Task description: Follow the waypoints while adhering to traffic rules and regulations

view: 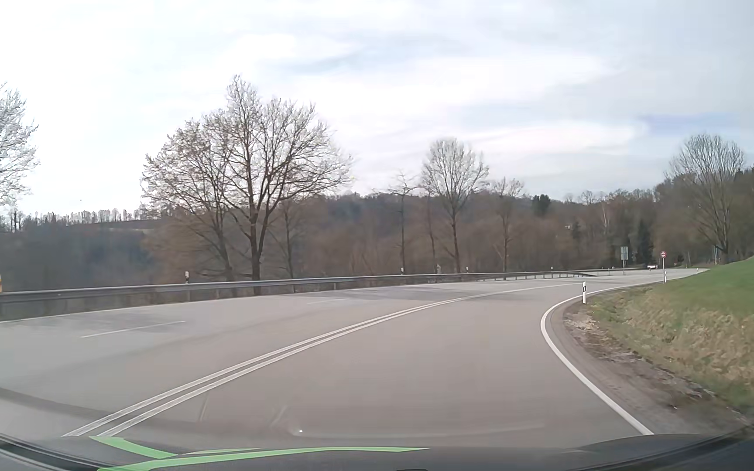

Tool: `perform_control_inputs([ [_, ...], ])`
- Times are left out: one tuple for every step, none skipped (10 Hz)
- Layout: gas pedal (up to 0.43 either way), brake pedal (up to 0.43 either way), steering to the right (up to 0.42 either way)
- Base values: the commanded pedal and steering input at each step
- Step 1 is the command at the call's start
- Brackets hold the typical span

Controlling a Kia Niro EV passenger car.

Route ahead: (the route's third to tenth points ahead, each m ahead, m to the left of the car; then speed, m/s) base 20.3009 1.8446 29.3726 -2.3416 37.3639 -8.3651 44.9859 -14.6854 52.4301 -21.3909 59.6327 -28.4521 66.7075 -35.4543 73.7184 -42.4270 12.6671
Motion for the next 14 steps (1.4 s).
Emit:
perform_control_inputs([
  [0.059, 0.000, 0.089],
  [0.059, 0.000, 0.089],
  [0.059, 0.000, 0.090],
  [0.059, 0.000, 0.090],
  [0.059, 0.000, 0.090],
  [0.059, 0.000, 0.090],
  [0.059, 0.000, 0.090],
  [0.059, 0.000, 0.090],
  [0.059, 0.000, 0.090],
  [0.059, 0.000, 0.090],
  [0.059, 0.000, 0.090],
  [0.059, 0.000, 0.090],
  [0.067, 0.000, 0.090],
  [0.067, 0.000, 0.089],
])
